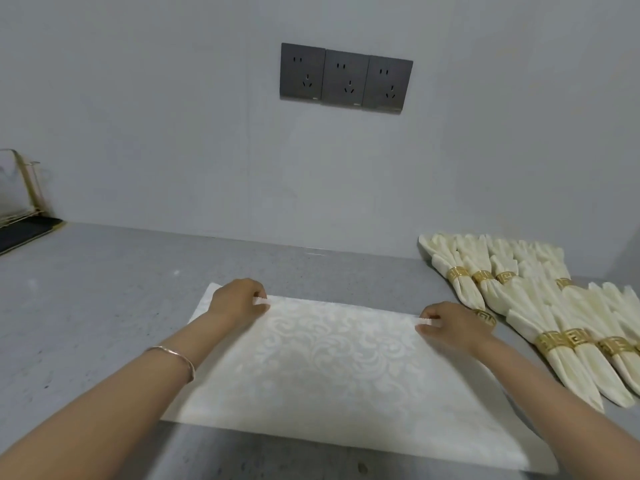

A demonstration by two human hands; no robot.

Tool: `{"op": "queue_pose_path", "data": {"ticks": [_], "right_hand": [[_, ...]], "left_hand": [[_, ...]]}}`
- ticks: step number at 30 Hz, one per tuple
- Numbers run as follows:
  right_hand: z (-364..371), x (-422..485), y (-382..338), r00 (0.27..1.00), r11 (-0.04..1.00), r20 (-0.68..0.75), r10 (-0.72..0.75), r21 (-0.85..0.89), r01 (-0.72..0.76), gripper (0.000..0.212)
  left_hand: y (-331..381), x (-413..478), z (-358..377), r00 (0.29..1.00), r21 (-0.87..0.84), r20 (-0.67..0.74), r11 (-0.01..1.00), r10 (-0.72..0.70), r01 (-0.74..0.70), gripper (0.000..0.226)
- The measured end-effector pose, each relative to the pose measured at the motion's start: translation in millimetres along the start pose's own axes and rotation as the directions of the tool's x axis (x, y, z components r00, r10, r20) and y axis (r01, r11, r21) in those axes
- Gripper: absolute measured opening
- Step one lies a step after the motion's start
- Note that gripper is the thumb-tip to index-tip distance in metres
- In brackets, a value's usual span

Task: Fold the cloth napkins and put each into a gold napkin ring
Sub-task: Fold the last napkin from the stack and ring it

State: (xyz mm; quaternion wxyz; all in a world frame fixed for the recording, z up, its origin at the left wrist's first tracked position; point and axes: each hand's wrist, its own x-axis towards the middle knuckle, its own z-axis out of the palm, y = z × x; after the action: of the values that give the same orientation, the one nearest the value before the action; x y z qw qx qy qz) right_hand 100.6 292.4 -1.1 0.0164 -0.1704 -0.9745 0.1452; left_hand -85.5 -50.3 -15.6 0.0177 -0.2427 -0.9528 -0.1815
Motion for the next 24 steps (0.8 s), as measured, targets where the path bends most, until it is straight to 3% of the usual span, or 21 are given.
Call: {"op": "queue_pose_path", "data": {"ticks": [5, 18, 21, 24], "right_hand": [[5.4, 10.5, -5.5, 0.997, 1.0, -0.073, 0.02, -0.001, -0.02, 0.008], [16.2, 26.8, -6.0, 0.989, 0.998, -0.14, 0.04, -0.035, -0.045, 0.008], [21.7, 14.8, -12.3, 0.949, 0.991, -0.301, -0.095, -0.123, 0.06, 0.026], [27.4, -23.9, -40.9, 0.922, 0.971, -0.353, -0.16, 0.112, 0.212, 0.027]], "left_hand": [[1.2, 12.9, 8.6, 0.996, 0.019, -0.081, 1.0, 0.021, -0.019, 0.018], [2.4, 32.4, 19.4, 0.992, 0.154, -0.127, 0.988, 0.005, 0.014, 0.017], [8.9, 14.0, 20.7, 0.976, 0.135, -0.186, 0.987, 0.116, -0.092, 0.038], [28.1, -31.4, 11.7, 0.948, -0.104, -0.134, 0.948, 0.287, -0.302, 0.041]]}}
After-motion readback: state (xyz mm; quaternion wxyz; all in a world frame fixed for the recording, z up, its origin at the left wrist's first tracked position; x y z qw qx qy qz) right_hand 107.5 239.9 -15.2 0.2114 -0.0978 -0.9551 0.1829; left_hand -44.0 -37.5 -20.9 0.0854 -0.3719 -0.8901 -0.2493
